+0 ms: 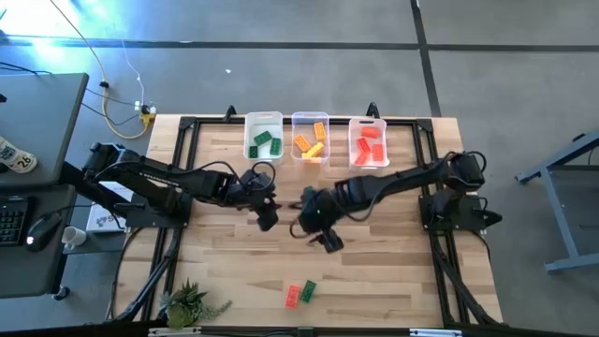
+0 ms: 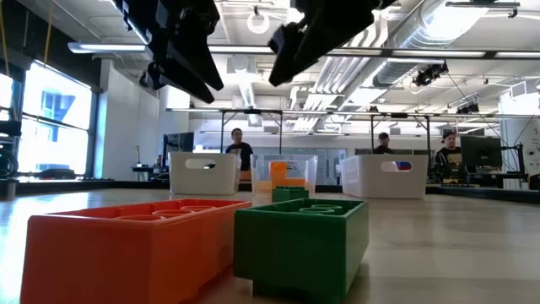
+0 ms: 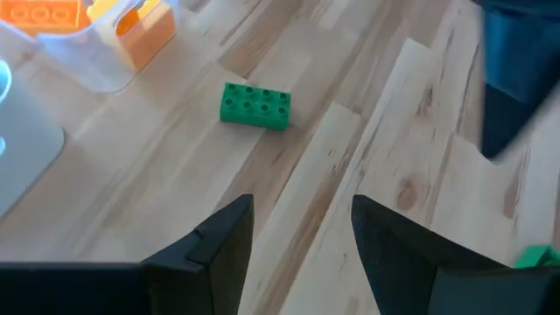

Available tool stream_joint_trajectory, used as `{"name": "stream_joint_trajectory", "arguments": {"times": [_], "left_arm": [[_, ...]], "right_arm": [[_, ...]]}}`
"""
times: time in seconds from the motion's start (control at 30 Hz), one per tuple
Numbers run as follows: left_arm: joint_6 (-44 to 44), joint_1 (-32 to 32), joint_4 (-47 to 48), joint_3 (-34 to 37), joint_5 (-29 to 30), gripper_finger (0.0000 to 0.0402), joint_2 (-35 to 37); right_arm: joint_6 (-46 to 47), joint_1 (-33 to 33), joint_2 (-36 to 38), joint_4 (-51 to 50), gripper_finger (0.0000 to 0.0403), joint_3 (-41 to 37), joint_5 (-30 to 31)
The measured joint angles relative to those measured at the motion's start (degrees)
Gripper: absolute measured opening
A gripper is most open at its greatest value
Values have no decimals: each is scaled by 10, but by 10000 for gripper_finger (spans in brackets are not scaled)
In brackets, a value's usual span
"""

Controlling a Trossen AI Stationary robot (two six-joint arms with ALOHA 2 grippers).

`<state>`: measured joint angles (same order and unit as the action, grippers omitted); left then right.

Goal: Sort & place blocks by color
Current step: Put the green game piece into the left white bin

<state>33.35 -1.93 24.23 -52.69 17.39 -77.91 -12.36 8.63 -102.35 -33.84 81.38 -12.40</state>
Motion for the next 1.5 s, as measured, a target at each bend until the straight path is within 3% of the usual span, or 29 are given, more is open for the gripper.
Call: {"name": "stream_joint_trajectory", "arguments": {"times": [0.13, 0.7, 1.5], "left_arm": [[23, 0, 0, 0, 0, 184, 0], [40, 0, -1, 0, -4, 184, 0], [40, 0, 0, 0, -4, 184, 0]], "right_arm": [[-48, 41, 0, 10, 234, 0, 33], [-87, 150, -11, 110, 234, 0, 34], [-96, 159, -160, 155, 234, 0, -11]]}}
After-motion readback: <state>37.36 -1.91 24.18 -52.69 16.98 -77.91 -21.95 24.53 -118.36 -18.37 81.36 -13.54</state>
